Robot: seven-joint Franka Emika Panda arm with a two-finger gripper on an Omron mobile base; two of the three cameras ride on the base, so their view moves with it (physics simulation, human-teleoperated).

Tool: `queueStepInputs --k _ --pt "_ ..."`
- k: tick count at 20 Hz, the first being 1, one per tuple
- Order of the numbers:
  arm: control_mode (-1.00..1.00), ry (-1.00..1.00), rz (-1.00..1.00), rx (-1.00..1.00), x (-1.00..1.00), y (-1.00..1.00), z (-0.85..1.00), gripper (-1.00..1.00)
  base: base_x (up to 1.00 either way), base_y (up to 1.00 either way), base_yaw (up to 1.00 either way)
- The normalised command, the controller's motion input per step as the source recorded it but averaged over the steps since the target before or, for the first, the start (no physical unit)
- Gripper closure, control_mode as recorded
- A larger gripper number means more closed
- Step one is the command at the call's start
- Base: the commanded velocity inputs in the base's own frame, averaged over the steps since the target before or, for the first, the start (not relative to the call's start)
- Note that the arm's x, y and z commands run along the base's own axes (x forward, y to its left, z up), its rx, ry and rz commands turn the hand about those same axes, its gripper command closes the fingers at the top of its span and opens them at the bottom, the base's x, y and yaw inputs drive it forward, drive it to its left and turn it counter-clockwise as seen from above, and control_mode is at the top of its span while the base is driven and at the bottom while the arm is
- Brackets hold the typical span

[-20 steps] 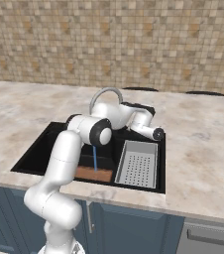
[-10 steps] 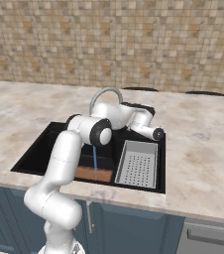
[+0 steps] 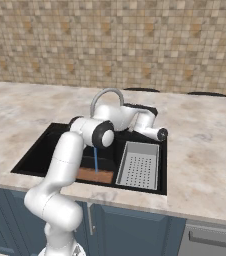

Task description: Turn on the sink faucet with hot water and rinse the cutting board for ten seconds, then turn off the faucet. Push the cutting board to reach the water if necessary.

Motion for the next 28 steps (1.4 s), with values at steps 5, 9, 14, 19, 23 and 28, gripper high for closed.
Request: queueStepInputs --k 5,9,14,19,23,28 --pt "-1.00 0.00 0.09 0.00 0.15 0.03 0.00 -1.00 0.00 0.00 0.00" --pt "-1.00 0.00 0.06 0.00 0.08 0.11 0.00 -1.00 0.00 0.00 0.00" --pt "-1.00 0.00 0.00 0.00 0.00 0.13 0.00 -1.00 0.00 0.00 0.00" --pt "-1.00 0.00 0.00 0.00 0.00 0.14 0.00 -1.00 0.00 0.00 0.00" --pt "-1.00 0.00 0.00 0.00 0.04 0.18 0.00 -1.00 0.00 0.00 0.00" --pt "-1.00 0.00 0.00 0.00 0.06 0.29 0.00 -1.00 0.00 0.00 0.00"
